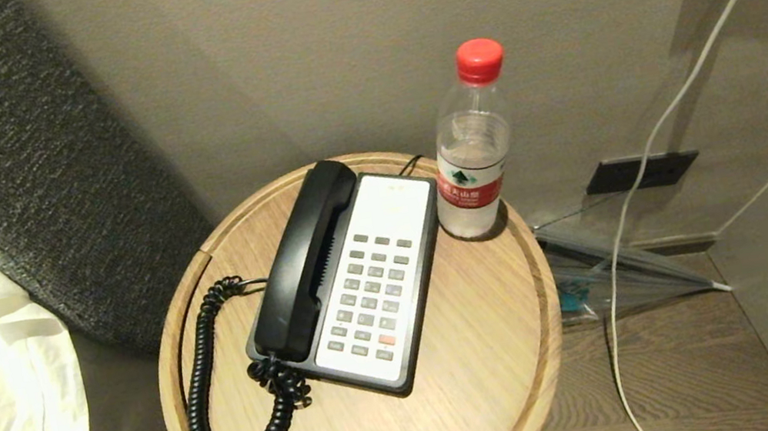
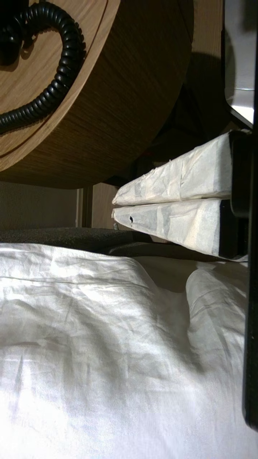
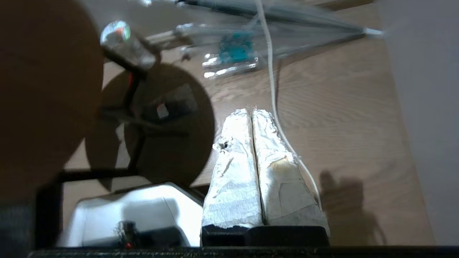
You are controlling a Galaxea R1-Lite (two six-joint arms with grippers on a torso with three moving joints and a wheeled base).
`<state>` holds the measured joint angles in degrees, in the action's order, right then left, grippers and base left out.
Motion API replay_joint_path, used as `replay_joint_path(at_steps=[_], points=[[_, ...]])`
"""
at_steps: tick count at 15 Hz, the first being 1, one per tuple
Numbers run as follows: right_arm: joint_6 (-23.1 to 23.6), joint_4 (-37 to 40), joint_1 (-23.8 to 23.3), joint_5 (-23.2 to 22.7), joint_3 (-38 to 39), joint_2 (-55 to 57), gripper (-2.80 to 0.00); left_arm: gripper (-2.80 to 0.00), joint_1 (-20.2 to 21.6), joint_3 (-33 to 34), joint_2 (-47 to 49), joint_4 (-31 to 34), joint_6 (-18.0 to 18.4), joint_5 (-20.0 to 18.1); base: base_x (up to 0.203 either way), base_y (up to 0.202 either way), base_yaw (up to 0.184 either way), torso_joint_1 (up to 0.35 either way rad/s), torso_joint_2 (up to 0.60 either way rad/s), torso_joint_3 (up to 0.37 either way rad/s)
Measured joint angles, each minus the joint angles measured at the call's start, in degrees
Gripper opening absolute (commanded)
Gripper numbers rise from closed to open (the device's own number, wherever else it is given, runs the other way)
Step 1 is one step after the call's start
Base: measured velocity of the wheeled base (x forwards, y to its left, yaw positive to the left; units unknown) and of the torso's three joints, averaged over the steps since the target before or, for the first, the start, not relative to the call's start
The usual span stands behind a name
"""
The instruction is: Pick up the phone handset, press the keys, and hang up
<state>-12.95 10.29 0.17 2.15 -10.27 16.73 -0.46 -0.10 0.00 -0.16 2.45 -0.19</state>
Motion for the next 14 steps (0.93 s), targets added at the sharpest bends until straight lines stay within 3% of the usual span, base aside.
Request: replay_joint_path(at_steps=[5, 14], points=[[9.32, -8.38, -0.41, -0.78, 7.47, -8.11, -2.8, -2.8, 0.05, 0.0, 0.0, 0.0, -0.02, 0.01, 0.0, 0.0, 0.0, 0.0, 0.0, 0.0], [10.94, -8.28, -0.17, -0.86, 8.79, -15.47, -2.8, -2.8, 0.02, 0.0, 0.0, 0.0, -0.02, 0.01, 0.0, 0.0, 0.0, 0.0, 0.0, 0.0]])
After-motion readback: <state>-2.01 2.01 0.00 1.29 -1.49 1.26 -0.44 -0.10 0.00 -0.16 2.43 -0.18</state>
